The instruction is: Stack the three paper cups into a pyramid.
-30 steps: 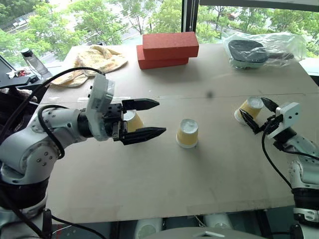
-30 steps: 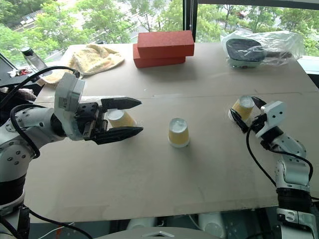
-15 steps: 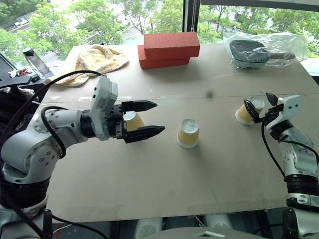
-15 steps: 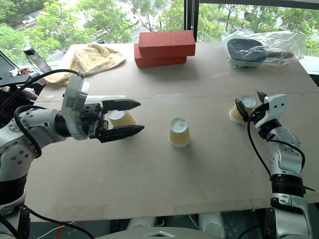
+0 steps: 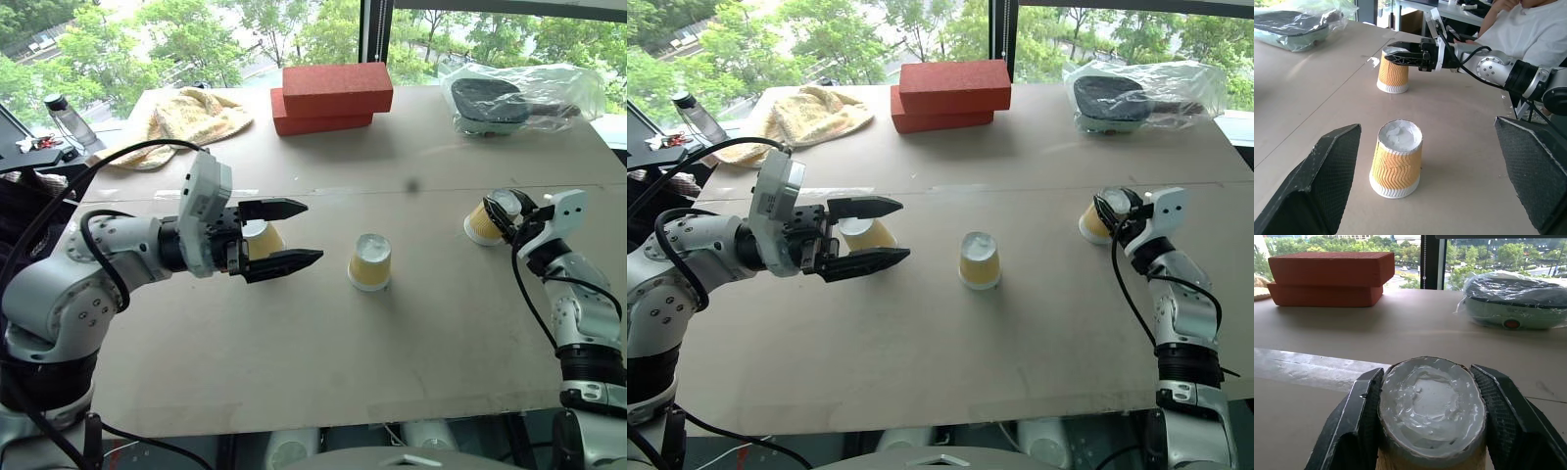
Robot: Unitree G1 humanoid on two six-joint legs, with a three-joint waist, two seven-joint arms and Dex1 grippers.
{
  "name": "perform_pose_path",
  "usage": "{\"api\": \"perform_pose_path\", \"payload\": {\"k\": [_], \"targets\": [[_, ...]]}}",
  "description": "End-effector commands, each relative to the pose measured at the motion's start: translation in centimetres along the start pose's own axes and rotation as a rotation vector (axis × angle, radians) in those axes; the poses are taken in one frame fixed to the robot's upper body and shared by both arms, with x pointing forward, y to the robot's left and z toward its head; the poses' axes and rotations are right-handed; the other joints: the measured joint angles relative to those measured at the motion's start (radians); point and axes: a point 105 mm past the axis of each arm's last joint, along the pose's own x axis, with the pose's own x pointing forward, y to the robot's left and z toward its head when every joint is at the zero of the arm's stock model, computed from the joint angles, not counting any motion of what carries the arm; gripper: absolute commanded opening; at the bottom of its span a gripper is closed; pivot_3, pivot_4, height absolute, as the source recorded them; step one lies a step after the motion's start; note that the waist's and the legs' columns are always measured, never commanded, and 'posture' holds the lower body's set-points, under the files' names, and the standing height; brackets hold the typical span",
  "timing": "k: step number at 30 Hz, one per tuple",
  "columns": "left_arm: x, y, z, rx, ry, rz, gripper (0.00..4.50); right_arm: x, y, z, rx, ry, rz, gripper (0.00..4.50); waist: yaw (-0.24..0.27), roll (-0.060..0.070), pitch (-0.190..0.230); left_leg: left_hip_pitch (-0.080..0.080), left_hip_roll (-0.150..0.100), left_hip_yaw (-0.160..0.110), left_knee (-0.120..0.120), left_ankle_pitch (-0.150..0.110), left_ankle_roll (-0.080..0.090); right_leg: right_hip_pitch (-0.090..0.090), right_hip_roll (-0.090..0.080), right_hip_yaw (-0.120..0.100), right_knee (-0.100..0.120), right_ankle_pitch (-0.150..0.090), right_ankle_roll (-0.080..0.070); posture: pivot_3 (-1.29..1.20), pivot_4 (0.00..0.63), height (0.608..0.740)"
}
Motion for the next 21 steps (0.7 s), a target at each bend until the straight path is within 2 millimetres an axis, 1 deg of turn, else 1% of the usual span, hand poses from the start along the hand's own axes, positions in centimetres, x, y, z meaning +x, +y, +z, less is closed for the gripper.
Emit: {"api": "perform_pose_path", "payload": {"k": [1,2,4,5,7,11,17,21], "targets": [[-0.3,-0.5,0.7,0.053,-0.011,-0.015,4.5,-0.6,3.0,2.8,-0.005,-0.084,0.193,2.0,0.0,0.0,0.0,0.0,0.0,0.0,0.0,0.0,0.0,0.0,0.0,0.0,0.0,0.0,0.0,0.0,0.15,0.73],[-0.4,-0.6,0.6,0.056,-0.01,-0.02,4.5,-1.0,3.8,3.0,-0.002,-0.079,0.243,2.0,0.001,0.0,0.0,0.0,0.0,0.0,0.0,0.0,0.0,0.0,0.0,0.0,0.0,0.0,0.0,0.0,0.15,0.73],[-0.5,-1.0,0.3,0.059,-0.001,-0.047,4.5,-2.1,6.3,3.0,0.009,-0.041,0.389,2.0,0.0,0.001,0.0,0.0,0.0,0.0,0.0,0.0,0.0,0.0,0.0,0.0,0.0,0.0,0.0,0.0,0.15,0.73],[-0.6,-1.3,0.1,0.054,0.008,-0.058,4.5,-2.8,7.6,2.9,0.008,-0.019,0.459,2.0,0.001,0.001,0.0,0.0,0.0,0.0,0.0,0.0,0.0,0.0,0.0,0.0,0.0,0.0,0.0,0.0,0.15,0.73],[-0.8,-1.7,-0.4,0.042,0.032,-0.081,4.5,-3.4,9.4,2.2,-0.001,0.019,0.53,2.0,0.0,0.0,0.0,0.0,0.001,-0.001,0.0,-0.001,0.002,0.0,0.0,0.0,0.0,0.0,0.0,0.0,0.15,0.73],[-0.8,-2.0,-0.7,0.053,0.049,-0.1,4.5,-3.5,11.2,1.0,-0.031,0.055,0.581,2.0,0.001,0.0,0.0,0.001,0.0,0.0,0.0,-0.002,0.004,0.0,0.0,0.0,0.001,0.0,0.0,0.0,0.15,0.73],[-0.7,-2.9,-1.3,0.047,0.074,-0.148,4.5,-2.8,13.1,0.6,-0.042,0.029,0.636,2.0,0.0,0.0,0.0,0.001,0.0,0.0,0.0,-0.002,0.003,0.001,0.001,0.0,0.0,0.0,0.0,0.0,0.15,0.73],[-1.0,-2.8,-1.5,0.059,0.095,-0.126,4.5,-2.8,13.9,0.2,-0.04,0.035,0.673,2.0,0.001,0.0,0.0,0.001,0.0,-0.001,0.0,-0.001,0.002,0.0,0.001,0.0,0.0,0.0,0.0,0.0,0.15,0.73]]}}
